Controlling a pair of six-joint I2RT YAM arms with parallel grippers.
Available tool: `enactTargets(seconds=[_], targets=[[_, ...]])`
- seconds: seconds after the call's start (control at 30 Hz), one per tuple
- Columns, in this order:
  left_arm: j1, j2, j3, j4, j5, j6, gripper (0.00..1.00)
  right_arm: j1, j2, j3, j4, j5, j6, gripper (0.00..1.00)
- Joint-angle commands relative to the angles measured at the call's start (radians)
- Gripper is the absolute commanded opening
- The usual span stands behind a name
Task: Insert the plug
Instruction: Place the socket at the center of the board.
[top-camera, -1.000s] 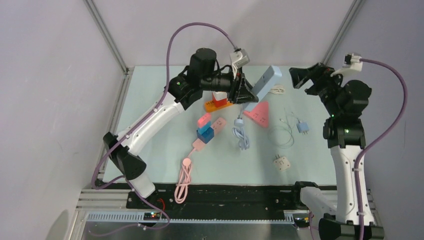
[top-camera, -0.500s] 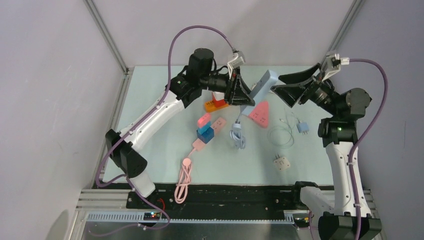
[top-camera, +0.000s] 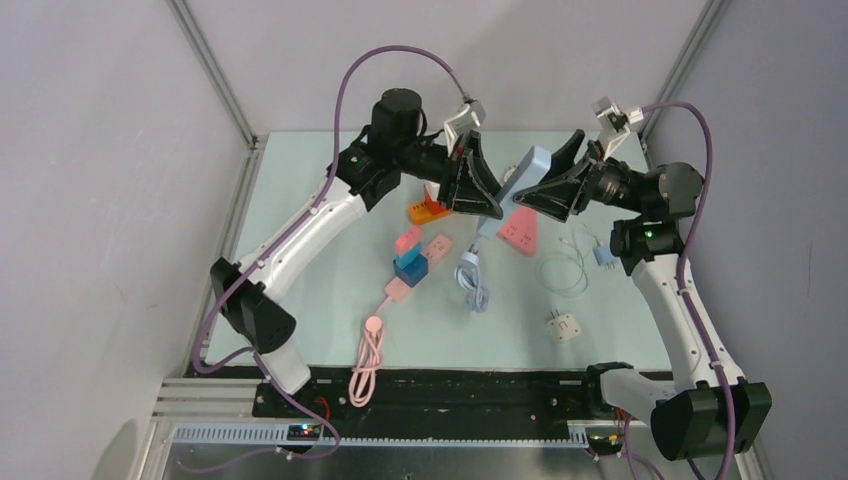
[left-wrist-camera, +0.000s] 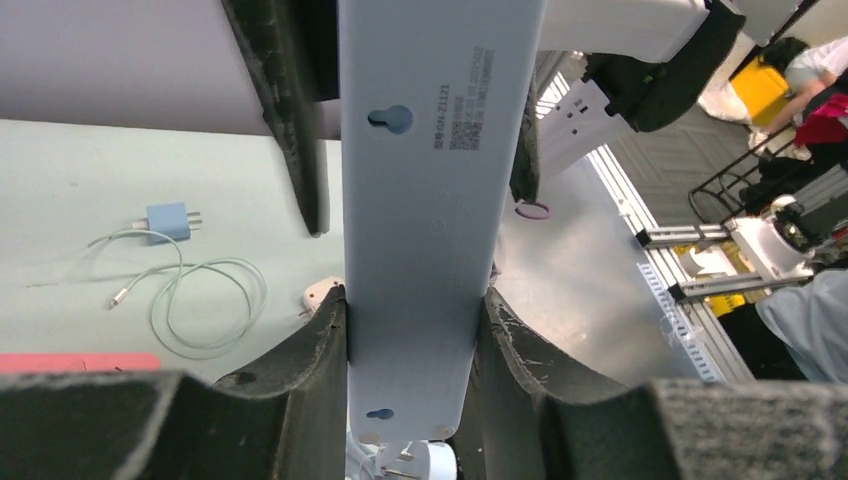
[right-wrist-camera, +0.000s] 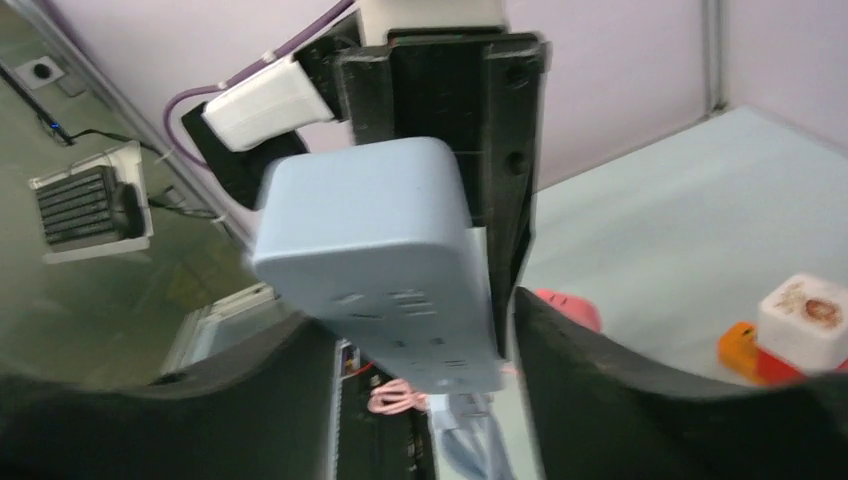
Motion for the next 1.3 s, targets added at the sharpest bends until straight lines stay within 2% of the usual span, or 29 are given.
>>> enactTargets(seconds=[0.0, 0.03, 0.1, 0.13, 0.17, 0.2, 0.23, 0.27, 0.3, 0.33, 0.37, 0.4, 0.47, 0.5, 0.57, 0.7, 0.83, 1.03, 1.13, 1.27], targets=[[-0.011, -0.011, 0.061, 0.06, 0.107, -0.02, 0.0, 0.011, 0.012, 0.033, 0.072, -0.011, 0.022, 0.51], [-0.012, -0.007, 0.062, 0.061, 0.104, -0.023, 0.0, 0.014, 0.013, 0.033, 0.073, -0.011, 0.022, 0.31], [-0.012, 0.001, 0.066, 0.061, 0.1, -0.035, 0.0, 0.019, 0.016, 0.033, 0.064, -0.017, 0.024, 0.12], [-0.01, 0.004, 0.069, 0.06, 0.096, -0.043, 0.01, 0.022, 0.018, 0.032, 0.049, -0.021, 0.019, 0.09], [-0.011, 0.008, 0.068, 0.06, 0.091, -0.046, 0.11, 0.025, 0.017, 0.033, 0.038, -0.022, 0.012, 0.03], [-0.01, 0.011, 0.068, 0.06, 0.076, -0.049, 0.24, 0.031, 0.016, 0.033, 0.014, -0.018, -0.001, 0.0], [-0.009, 0.012, 0.068, 0.06, 0.069, -0.049, 0.3, 0.036, 0.015, 0.032, -0.014, -0.013, -0.01, 0.0], [-0.008, 0.011, 0.066, 0.06, 0.057, -0.048, 0.43, 0.037, 0.011, 0.033, -0.028, 0.0, -0.029, 0.0], [-0.008, 0.009, 0.064, 0.06, 0.046, -0.048, 0.51, 0.041, 0.007, 0.032, -0.064, 0.009, -0.039, 0.0], [-0.006, 0.005, 0.062, 0.059, 0.018, -0.041, 0.65, 0.042, 0.0, 0.033, -0.087, 0.036, -0.066, 0.0], [-0.004, 0.001, 0.052, 0.06, 0.001, -0.037, 0.73, 0.045, -0.006, 0.033, -0.14, 0.058, -0.083, 0.0], [-0.001, -0.011, 0.046, 0.059, -0.049, -0.027, 0.87, 0.046, -0.018, 0.033, -0.17, 0.103, -0.119, 0.0], [0.013, -0.037, 0.011, 0.058, -0.166, -0.008, 0.98, 0.05, -0.036, 0.033, -0.265, 0.198, -0.173, 0.0], [0.027, -0.05, -0.017, 0.06, -0.216, -0.003, 0.99, 0.056, -0.041, 0.033, -0.328, 0.231, -0.19, 0.0], [0.061, -0.1, -0.063, 0.056, -0.46, -0.001, 0.99, 0.071, -0.05, 0.032, -0.437, 0.353, -0.221, 0.0], [0.122, -0.252, -0.177, 0.054, -0.714, 0.043, 1.0, 0.117, -0.022, 0.032, -0.617, 0.55, -0.232, 0.0], [0.126, -0.405, -0.297, 0.053, -0.937, 0.144, 1.0, 0.152, 0.039, 0.032, -0.767, 0.72, -0.181, 0.0], [0.126, -0.568, -0.418, 0.053, -1.065, 0.198, 1.0, 0.199, 0.145, 0.033, -0.963, 0.884, -0.068, 0.0], [0.126, -0.61, -0.467, 0.051, -1.088, 0.21, 1.0, 0.207, 0.227, 0.032, -1.067, 0.898, -0.01, 0.0], [0.126, -0.659, -0.511, 0.044, -1.103, 0.224, 1.0, 0.221, 0.325, 0.032, -1.114, 0.898, 0.035, 0.0]])
